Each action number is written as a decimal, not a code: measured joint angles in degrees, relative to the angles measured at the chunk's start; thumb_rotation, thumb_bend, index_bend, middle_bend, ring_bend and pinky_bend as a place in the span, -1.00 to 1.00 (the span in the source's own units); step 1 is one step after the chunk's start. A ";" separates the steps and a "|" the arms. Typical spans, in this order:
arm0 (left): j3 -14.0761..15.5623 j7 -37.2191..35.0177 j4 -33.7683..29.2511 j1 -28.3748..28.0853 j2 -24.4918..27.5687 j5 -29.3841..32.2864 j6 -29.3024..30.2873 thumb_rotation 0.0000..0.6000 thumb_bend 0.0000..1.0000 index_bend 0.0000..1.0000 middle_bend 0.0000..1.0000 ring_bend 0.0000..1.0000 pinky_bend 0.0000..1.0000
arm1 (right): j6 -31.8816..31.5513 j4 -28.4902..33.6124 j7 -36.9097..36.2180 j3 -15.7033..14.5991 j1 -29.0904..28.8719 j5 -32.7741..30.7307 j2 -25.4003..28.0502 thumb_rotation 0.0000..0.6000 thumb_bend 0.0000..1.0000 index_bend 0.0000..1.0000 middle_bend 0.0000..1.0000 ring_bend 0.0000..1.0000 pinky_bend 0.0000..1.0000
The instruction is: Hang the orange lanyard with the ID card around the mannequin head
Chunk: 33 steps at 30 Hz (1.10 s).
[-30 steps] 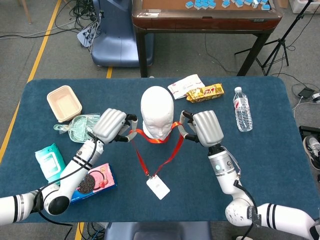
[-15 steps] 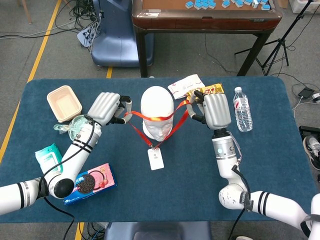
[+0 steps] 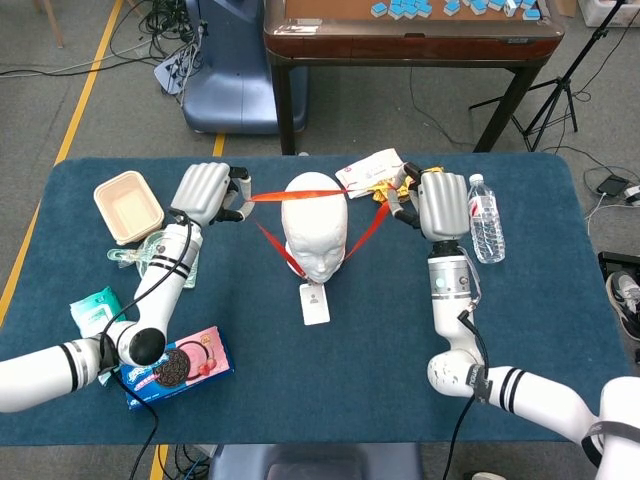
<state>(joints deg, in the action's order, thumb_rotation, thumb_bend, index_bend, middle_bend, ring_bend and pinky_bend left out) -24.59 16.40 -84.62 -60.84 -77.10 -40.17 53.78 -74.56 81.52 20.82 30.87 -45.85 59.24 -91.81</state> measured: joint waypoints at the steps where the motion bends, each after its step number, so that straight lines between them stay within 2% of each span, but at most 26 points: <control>1: 0.01 0.29 0.95 -0.43 -0.50 0.43 -0.17 1.00 -0.36 0.26 0.95 0.90 0.67 | 0.13 -0.56 0.28 0.05 -0.33 -0.45 -0.31 1.00 -0.06 0.21 1.00 1.00 1.00; 18: -0.45 6.79 22.89 -9.25 -11.34 8.61 -4.43 1.00 -0.36 0.25 0.95 0.89 0.67 | 3.23 -10.93 4.67 1.65 -7.33 -6.92 -6.03 1.00 -0.06 0.21 1.00 1.00 1.00; 28: -1.20 7.47 30.82 -11.33 -14.55 9.37 -6.89 1.00 -0.37 0.22 0.94 0.88 0.67 | 4.56 -15.22 5.37 2.85 -10.33 -9.90 -8.44 1.00 -0.06 0.21 1.00 1.00 1.00; 31: -1.53 7.37 32.85 -11.69 -15.26 9.60 -7.72 1.00 -0.38 0.03 0.83 0.76 0.66 | 5.09 -15.33 5.80 3.24 -10.70 -11.23 -8.55 1.00 -0.07 0.12 1.00 1.00 1.00; 33: -1.63 7.71 34.10 -11.94 -15.74 10.04 -8.48 1.00 -0.47 -0.29 0.50 0.46 0.63 | 5.42 -15.05 6.52 3.37 -10.81 -12.08 -8.33 1.00 -0.17 -0.20 1.00 1.00 1.00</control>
<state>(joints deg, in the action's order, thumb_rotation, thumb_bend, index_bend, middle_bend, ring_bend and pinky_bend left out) -26.22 24.11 -50.51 -72.78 -92.84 -30.13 45.30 -69.14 66.47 27.34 34.23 -56.66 47.16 -100.14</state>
